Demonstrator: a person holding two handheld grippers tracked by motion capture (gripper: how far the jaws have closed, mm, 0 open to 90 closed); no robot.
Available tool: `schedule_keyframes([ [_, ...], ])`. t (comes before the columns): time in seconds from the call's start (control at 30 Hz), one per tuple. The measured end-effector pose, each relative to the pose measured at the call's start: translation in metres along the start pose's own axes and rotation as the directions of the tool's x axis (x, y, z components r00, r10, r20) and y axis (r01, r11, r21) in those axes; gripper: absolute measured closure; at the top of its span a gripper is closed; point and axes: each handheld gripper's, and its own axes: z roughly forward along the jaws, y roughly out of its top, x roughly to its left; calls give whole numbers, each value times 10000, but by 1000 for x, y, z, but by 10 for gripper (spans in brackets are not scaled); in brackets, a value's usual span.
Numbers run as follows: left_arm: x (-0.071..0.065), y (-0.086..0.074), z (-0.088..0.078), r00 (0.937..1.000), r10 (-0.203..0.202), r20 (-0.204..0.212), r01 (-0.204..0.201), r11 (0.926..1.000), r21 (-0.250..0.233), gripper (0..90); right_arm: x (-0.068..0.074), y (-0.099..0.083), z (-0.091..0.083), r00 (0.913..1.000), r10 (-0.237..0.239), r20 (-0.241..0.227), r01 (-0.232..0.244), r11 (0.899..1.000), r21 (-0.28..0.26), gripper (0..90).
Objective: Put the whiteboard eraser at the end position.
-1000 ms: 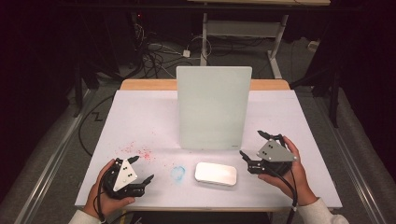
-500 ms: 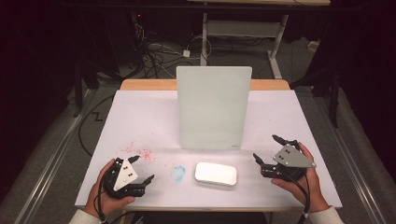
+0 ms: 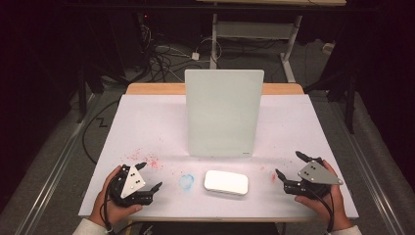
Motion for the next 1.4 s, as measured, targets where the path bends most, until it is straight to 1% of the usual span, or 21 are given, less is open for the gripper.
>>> schedule_keyframes([
  [0.07,0,0,0,10000,-26,-22,26,10000,6,198,-2,-8,-1,10000,76,45,-76,10000,52,173],
  [0.13,0,0,0,10000,-34,-48,34,10000,16,198,-4,-15,-2,9995,312,-72,-311,9994,131,172],
  [0.2,-1,0,0,10000,-36,-48,36,10000,39,198,-4,-21,-2,9986,534,-20,-534,9984,169,172],
  [0.23,-1,0,1,10000,-32,-61,32,10000,70,198,-4,-24,-2,9983,575,-111,-572,9982,197,172],
  [0.3,-1,0,1,10000,-25,-88,26,10000,81,198,-2,-26,-2,9986,526,-56,-524,9983,270,172],
  [0.4,-1,0,0,9999,4,-173,-3,10000,86,198,-1,-25,-2,9988,473,-101,-471,9987,177,171],
  [0.63,-3,1,-2,9999,40,-156,-40,10000,31,198,6,-22,-2,9993,329,-185,-327,9993,160,169],
  [0.7,-3,1,-2,9999,65,-158,-65,10000,34,198,6,-21,-3,9995,294,-152,-292,9995,140,169],
  [0.77,-3,0,-2,9999,39,-154,-39,10000,32,197,6,-21,-3,9993,355,-136,-353,9993,157,170],
  [0.97,-2,0,-1,9999,26,-154,-25,10000,73,197,7,-21,-1,9995,257,-202,-254,9995,184,169],
  [1.4,-2,0,0,10000,37,-81,-37,10000,91,197,8,-20,0,9995,235,-231,-230,9995,202,170],
])
